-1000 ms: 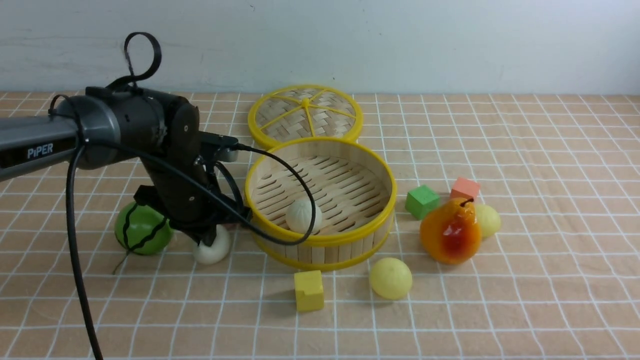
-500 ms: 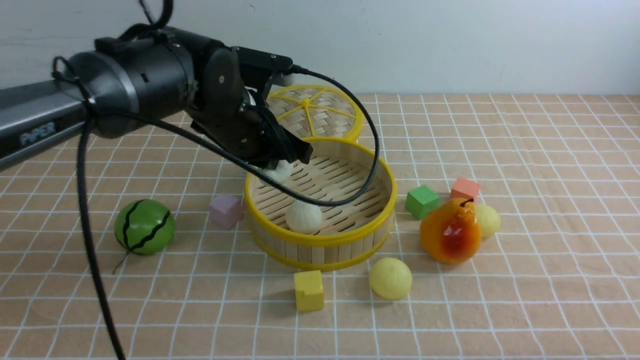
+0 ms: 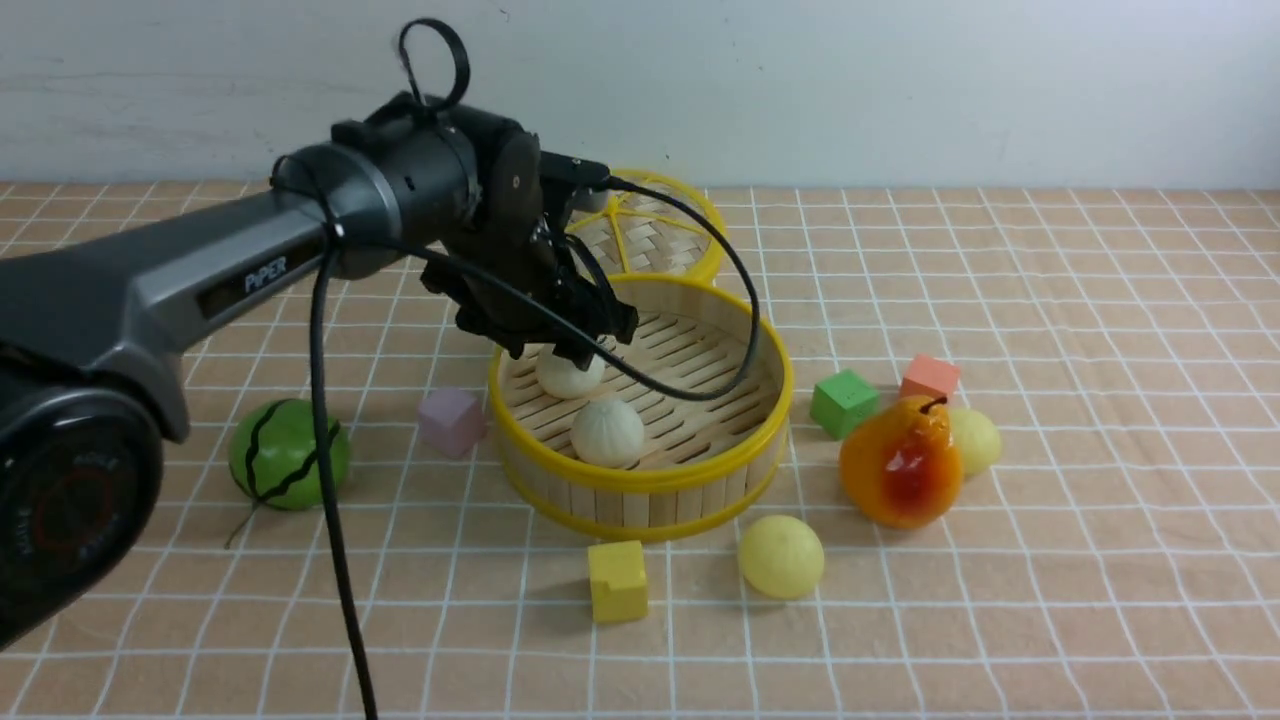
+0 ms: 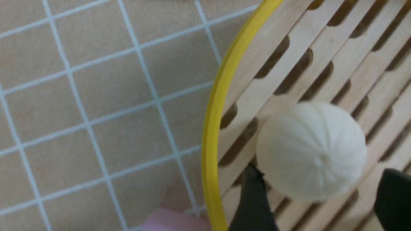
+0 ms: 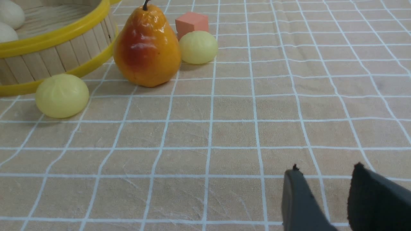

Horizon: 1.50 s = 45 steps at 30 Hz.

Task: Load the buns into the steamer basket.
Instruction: Use the right arm to grab a steamed stuffed bun

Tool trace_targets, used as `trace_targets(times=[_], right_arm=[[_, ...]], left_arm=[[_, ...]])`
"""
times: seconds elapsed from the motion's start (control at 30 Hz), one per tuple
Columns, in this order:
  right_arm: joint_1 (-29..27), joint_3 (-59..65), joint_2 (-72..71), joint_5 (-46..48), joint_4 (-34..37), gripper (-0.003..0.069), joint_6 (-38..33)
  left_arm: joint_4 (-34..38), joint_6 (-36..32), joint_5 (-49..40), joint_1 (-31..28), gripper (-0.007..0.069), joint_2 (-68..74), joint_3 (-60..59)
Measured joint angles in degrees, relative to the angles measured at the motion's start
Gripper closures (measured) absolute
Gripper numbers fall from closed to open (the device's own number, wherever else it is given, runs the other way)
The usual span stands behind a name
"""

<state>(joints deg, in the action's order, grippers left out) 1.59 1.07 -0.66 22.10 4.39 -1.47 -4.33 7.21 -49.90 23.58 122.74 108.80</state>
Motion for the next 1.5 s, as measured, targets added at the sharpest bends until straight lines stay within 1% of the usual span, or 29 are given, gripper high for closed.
trace_targets(times=[0.07,0.1,0.13,0.17,0.2,0.27,0.3,0.37,0.4,0.43,0.5,0.53,0.57,0.63,0.77,0.83,0.87,0.93,1.07,1.1,1.17,1.27,1.33,1.37,1.43,1.5], right_arm=[[0.0,0.0,0.0,0.0,0.0,0.0419,0.0],[0.0,0.0,0.0,0.0,0.0,0.0419,0.0],[0.0,0.0,0.0,0.0,0.0,0.0419,0.0],[0.0,0.0,0.0,0.0,0.0,0.0419,0.0],[0.0,0.0,0.0,0.0,0.0,0.0419,0.0],[0.0,0.0,0.0,0.0,0.0,0.0419,0.0],[0.0,0.0,0.0,0.0,0.0,0.0419,0.0],[0.0,0.0,0.0,0.0,0.0,0.0419,0.0],[0.0,0.0,0.0,0.0,0.0,0.0419,0.0],[0.0,0.0,0.0,0.0,0.0,0.0419,0.0],[0.0,0.0,0.0,0.0,0.0,0.0419,0.0],[0.0,0.0,0.0,0.0,0.0,0.0419,0.0],[0.0,0.0,0.0,0.0,0.0,0.0419,0.0],[0.0,0.0,0.0,0.0,0.0,0.0419,0.0],[0.0,0.0,0.0,0.0,0.0,0.0419,0.0],[0.0,0.0,0.0,0.0,0.0,0.0419,0.0],[0.0,0.0,0.0,0.0,0.0,0.0419,0.0],[0.0,0.0,0.0,0.0,0.0,0.0419,0.0],[0.0,0.0,0.0,-0.3,0.0,0.0419,0.1],[0.0,0.0,0.0,-0.4,0.1,0.0419,0.1],[0.0,0.4,0.0,-3.1,3.1,0.0419,2.5],[0.0,0.5,0.0,-7.1,8.3,0.0419,5.8],[0.0,0.5,0.0,-12.6,18.7,0.0419,12.8],[0.0,0.5,0.0,-14.4,21.0,0.0419,14.3],[0.2,0.4,0.0,-16.6,24.9,0.0419,15.7],[0.9,-1.4,0.3,-14.6,26.7,0.0419,16.0]], left_arm=[[0.0,0.6,-2.5,0.1,0.0095,-1.7,0.2],[0.0,1.8,-7.4,0.2,0.0109,-5.5,0.4],[0.0,1.8,-7.4,0.2,0.0115,-5.9,0.4],[0.0,2.6,-10.4,0.2,0.0167,-9.4,0.4],[0.2,3.3,-12.8,0.2,0.0235,-13.0,0.2],[0.5,4.0,-14.0,0.2,0.035,-17.5,-1.1],[0.6,4.3,-14.1,0.2,0.0444,-21.0,-3.0],[0.9,4.3,-13.4,0.2,0.0578,-26.4,-7.0],[1.3,4.3,-12.6,0.2,0.0615,-28.8,-9.3],[1.8,4.3,-11.3,0.2,0.0638,-31.9,-12.5],[3.0,4.3,-7.2,0.2,0.0638,-38.9,-21.0],[3.1,4.3,-6.8,0.2,0.0638,-39.5,-21.8],[4.3,4.4,-3.0,0.2,0.0638,-44.6,-28.7],[6.3,4.4,3.1,0.2,0.0638,-51.3,-38.7],[8.9,4.4,12.6,0.2,0.0638,-61.2,-54.2],[10.3,4.4,19.1,0.2,0.0638,-67.2,-63.8],[10.6,4.4,19.7,0.2,0.0638,-67.8,-64.6],[11.9,4.4,27.0,0.2,0.0638,-73.4,-74.3],[13.7,4.4,36.9,0.2,0.0638,-83.0,-86.8],[13.9,4.4,37.3,0.2,0.0638,-83.9,-87.3],[14.0,4.4,42.4,0.2,0.0638,-88.7,-92.3],[14.1,4.4,45.1,0.2,0.0638,-90.9,-95.0],[14.2,4.4,46.3,0.2,0.0638,-92.0,-97.1],[14.2,4.4,46.3,0.2,0.0638,-92.0,-97.9],[14.3,4.4,46.2,0.2,0.0638,-92.0,-99.2],[14.3,4.4,46.1,0.2,0.0638,-92.0,-99.9]])
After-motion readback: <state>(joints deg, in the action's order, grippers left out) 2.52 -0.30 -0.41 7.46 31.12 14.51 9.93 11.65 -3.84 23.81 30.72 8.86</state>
